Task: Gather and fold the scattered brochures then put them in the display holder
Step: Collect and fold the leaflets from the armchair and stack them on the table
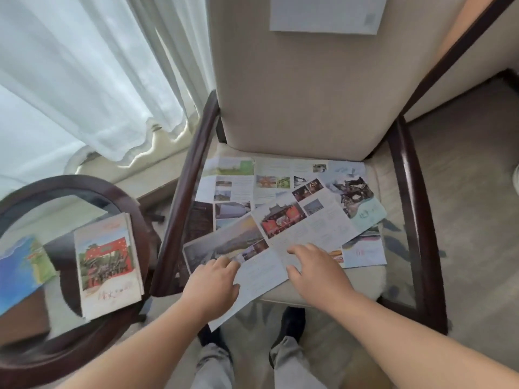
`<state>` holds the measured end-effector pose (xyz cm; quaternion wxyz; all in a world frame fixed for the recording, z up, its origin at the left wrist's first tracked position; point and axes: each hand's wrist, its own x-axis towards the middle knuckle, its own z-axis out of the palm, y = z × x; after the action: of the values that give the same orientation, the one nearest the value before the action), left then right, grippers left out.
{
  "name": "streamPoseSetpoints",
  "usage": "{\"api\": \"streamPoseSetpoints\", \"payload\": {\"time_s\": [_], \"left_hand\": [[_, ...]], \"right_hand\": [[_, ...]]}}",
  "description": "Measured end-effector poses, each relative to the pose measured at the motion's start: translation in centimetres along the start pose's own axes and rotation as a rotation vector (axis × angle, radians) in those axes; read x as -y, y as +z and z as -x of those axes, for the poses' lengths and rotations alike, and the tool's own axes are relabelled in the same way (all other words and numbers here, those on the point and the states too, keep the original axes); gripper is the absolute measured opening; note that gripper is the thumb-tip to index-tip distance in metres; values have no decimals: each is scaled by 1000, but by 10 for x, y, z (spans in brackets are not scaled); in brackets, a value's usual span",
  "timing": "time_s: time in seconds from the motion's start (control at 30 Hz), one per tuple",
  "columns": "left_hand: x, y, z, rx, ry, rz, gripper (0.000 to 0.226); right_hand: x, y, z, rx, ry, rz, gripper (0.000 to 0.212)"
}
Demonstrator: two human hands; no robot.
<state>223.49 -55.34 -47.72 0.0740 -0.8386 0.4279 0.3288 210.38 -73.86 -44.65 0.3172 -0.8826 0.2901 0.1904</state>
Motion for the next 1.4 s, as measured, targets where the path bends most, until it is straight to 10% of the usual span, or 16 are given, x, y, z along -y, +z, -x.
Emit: {"api": "streamPoseSetpoints", "payload": {"time_s": [0.37,0.57,0.87,1.2,1.4], "left_hand": [[28,43,0,8,-100,78,43],[43,71,10,83,-540,388,18],[49,103,-1,239,-724,778,30],[-1,34,0,-267,-152,723,17],[-16,16,-3,-346,49,736,15]], "right_hand": [[54,61,-27,121,-114,-36,41],[64,77,-27,181,-99,-18,41],[66,92,-31,225,-88,6,43],[79,71,-51,224,218,-426,58],[78,48,-60,92,321,-582,23]]}}
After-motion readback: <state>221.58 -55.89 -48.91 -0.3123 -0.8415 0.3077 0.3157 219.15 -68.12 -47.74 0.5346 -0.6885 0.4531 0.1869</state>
